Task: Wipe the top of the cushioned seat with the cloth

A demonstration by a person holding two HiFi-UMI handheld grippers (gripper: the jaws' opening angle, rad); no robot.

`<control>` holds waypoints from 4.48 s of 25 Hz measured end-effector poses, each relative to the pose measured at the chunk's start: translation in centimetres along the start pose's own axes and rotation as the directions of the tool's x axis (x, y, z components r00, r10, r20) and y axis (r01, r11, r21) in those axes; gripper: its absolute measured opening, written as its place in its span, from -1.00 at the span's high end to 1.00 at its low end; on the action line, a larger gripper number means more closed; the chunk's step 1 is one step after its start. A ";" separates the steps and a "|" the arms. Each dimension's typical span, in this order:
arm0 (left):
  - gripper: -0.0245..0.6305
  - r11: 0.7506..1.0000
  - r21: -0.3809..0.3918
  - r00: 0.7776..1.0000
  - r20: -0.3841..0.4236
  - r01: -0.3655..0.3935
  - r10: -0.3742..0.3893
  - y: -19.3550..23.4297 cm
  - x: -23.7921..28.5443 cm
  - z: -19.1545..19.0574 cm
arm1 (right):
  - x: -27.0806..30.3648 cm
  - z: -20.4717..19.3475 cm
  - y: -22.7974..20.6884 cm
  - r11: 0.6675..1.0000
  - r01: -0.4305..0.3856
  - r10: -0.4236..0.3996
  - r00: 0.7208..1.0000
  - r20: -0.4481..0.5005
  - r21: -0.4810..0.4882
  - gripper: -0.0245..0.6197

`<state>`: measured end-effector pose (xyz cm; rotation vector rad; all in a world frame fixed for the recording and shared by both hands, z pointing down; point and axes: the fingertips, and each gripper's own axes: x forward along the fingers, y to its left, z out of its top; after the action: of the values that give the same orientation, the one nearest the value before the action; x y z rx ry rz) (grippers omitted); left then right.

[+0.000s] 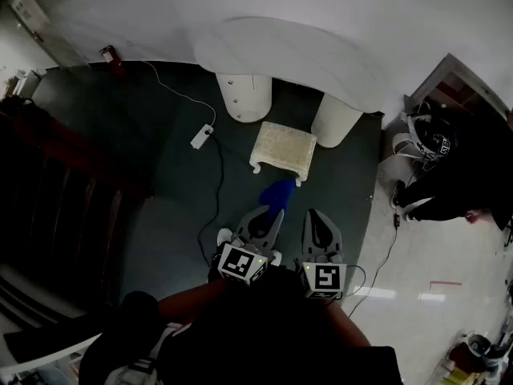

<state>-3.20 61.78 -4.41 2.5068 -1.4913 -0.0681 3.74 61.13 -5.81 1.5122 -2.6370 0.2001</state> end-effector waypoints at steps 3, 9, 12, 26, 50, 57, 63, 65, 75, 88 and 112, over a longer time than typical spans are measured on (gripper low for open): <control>0.82 1.000 0.019 1.000 0.005 -0.003 0.002 0.0 0.5 -0.1 | -0.2 -0.2 -1.1 1.000 0.018 -0.018 1.000 0.003 0.000 0.81; 0.82 0.997 0.020 0.997 0.004 -0.074 0.074 1.6 0.4 -0.6 | -0.9 -0.1 -3.3 0.999 0.046 -0.047 0.998 0.042 0.024 0.80; 0.82 0.994 0.041 0.994 -0.019 -0.104 0.105 2.9 0.0 -1.1 | -0.5 -0.9 -3.4 0.998 0.028 -0.030 0.999 0.040 0.057 0.80; 0.82 0.991 0.007 0.987 -0.089 -0.131 0.131 14.3 7.3 -0.4 | 10.7 -1.4 -5.7 0.996 0.092 -0.091 0.994 -0.066 0.022 0.80; 0.82 0.996 -0.083 0.973 -0.227 0.013 -0.032 38.0 20.8 0.4 | 36.9 2.4 -5.5 0.975 0.206 -0.218 0.961 -0.172 -0.085 0.80; 0.82 0.998 -0.042 0.972 -0.233 -0.053 0.042 41.4 21.2 -0.1 | 40.6 1.0 -5.7 0.984 0.156 -0.172 0.960 -0.221 -0.087 0.80; 0.82 0.999 -0.002 0.955 -0.294 -0.047 0.044 41.6 24.1 -2.6 | 43.4 -0.7 -7.8 0.994 0.107 -0.112 0.976 -0.188 -0.036 0.80; 0.82 0.998 0.066 0.941 -0.335 -0.026 0.046 40.9 25.7 -4.0 | 44.4 -2.4 -9.2 0.996 0.083 -0.088 0.979 -0.183 -0.038 0.80; 0.82 0.985 0.161 0.888 -0.443 -0.058 0.125 41.4 33.7 -11.7 | 51.5 -8.8 -14.0 0.994 -0.111 0.113 0.980 -0.166 0.021 0.80; 0.82 0.980 0.138 0.804 -0.561 -0.141 0.195 49.7 38.5 -27.1 | 57.8 -22.2 -17.9 0.994 -0.017 0.047 0.959 -0.278 0.109 0.80; 0.82 0.969 0.146 0.732 -0.636 -0.199 0.246 54.9 43.9 -46.8 | 62.0 -33.8 -21.7 0.990 -0.054 0.097 0.934 -0.345 0.133 0.80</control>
<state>-22.15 6.12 56.21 2.0241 -1.4584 0.8278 -8.18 2.98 38.06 1.2643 -2.4322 0.5894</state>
